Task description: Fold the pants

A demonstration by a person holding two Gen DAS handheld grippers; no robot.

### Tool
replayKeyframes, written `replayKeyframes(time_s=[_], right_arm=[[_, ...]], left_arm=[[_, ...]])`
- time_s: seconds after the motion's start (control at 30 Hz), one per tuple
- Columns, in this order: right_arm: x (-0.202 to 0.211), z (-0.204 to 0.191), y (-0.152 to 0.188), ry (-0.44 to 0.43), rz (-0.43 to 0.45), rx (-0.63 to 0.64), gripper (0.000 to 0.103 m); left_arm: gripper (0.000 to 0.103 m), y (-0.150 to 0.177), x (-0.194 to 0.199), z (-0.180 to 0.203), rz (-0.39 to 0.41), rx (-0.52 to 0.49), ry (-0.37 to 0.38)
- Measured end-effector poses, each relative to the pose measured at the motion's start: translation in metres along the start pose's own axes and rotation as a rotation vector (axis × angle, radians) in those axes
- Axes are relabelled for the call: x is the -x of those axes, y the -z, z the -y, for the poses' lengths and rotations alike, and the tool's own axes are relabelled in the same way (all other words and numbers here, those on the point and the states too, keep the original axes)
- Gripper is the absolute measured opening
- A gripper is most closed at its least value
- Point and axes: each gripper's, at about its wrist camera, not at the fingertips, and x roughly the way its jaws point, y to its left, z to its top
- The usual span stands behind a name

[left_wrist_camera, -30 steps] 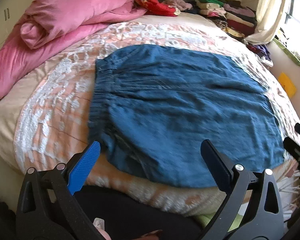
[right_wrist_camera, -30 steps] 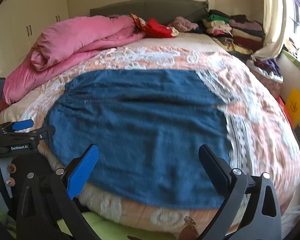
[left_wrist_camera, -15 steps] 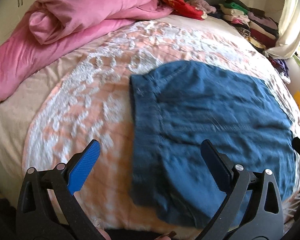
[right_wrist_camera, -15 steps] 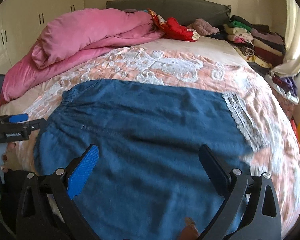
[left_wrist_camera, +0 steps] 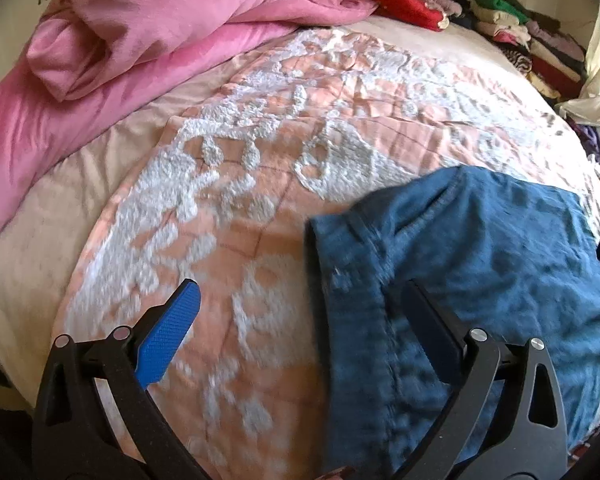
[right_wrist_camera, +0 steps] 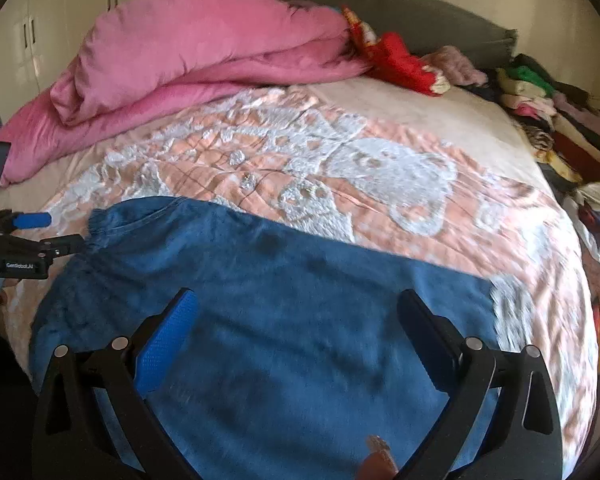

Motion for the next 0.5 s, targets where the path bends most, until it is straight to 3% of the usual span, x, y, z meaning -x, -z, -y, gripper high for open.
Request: replayKeyframes(time_s=[0.4, 0.47, 0.5], right_arm=[[-0.093, 0.012, -0.038, -0.051, -0.144, 0.1, 0.099], [-0.101, 0.012, -0.042, -0.043, -0.154, 0.115, 0.099], [-0.105, 0.012, -0.043, -0.047, -0.161, 0.121, 0.099]], left_arm=[[0.094, -0.03, -0.033, 0.023, 0.015, -0.109, 0.022], [0.082, -0.03, -0.039, 0.026, 0.006, -0.118, 0.036], [0.069, -0.03, -0.042, 0.028, 0.002, -0.125, 0.047]])
